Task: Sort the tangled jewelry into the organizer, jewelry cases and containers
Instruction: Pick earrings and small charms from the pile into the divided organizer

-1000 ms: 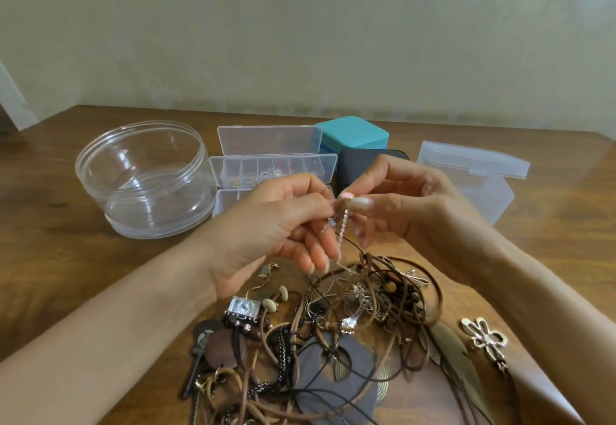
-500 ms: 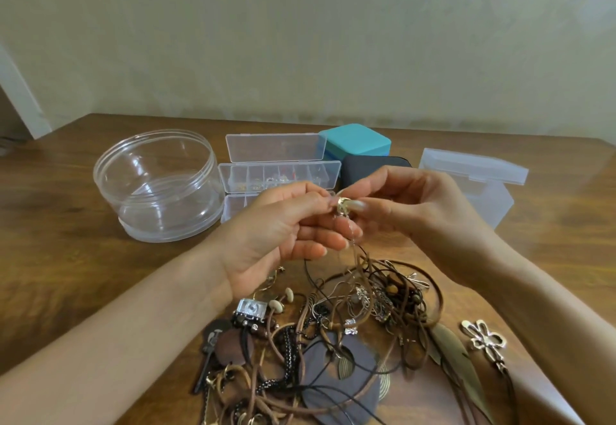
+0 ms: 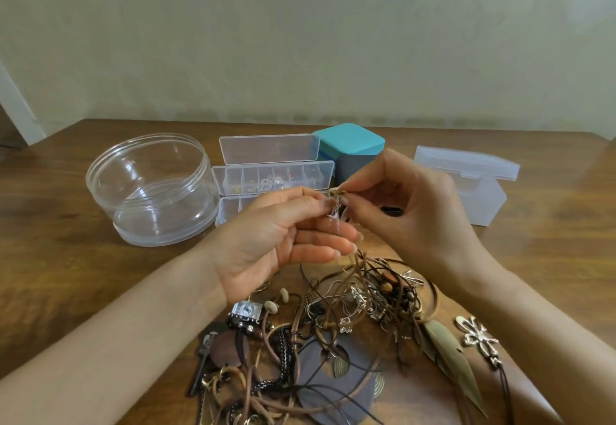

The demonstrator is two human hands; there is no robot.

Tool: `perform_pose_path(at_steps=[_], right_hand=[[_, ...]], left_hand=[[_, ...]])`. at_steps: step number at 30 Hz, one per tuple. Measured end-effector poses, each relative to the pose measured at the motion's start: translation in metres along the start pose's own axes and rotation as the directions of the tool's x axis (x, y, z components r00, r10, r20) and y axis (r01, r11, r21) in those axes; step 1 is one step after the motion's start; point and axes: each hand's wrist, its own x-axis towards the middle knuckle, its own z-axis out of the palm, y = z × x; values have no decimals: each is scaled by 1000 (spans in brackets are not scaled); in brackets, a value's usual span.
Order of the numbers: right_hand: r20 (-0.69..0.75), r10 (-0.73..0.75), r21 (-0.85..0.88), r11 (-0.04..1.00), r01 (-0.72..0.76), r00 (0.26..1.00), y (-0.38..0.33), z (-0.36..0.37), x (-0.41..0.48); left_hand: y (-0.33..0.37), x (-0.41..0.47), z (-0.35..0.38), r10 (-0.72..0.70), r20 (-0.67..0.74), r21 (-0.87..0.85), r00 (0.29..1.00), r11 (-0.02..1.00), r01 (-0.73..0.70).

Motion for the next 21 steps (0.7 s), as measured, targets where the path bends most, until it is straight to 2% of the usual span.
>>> perform_pose_path(at_steps=[2, 4, 8, 14, 21], right_hand=[[1, -107, -120, 987, 107, 994, 1, 0, 0], [5, -131, -155, 979, 131, 991, 2, -2, 1], [3, -105, -144, 984, 104, 994, 5, -4, 2], [-38, -96, -100, 991, 92, 995, 6, -3, 2], [53, -265, -165, 949, 270, 963, 8, -9, 5]], left_hand=[[0, 0, 1, 3, -12, 32, 1000, 999, -2], [-1, 0, 0, 18, -36, 72, 999, 997, -16], [-1, -1, -2, 33, -47, 152, 998, 988, -25], [-3, -2, -2, 41, 13, 231, 999, 972, -43], [-5, 1, -2, 123, -36, 268, 992, 957, -109]])
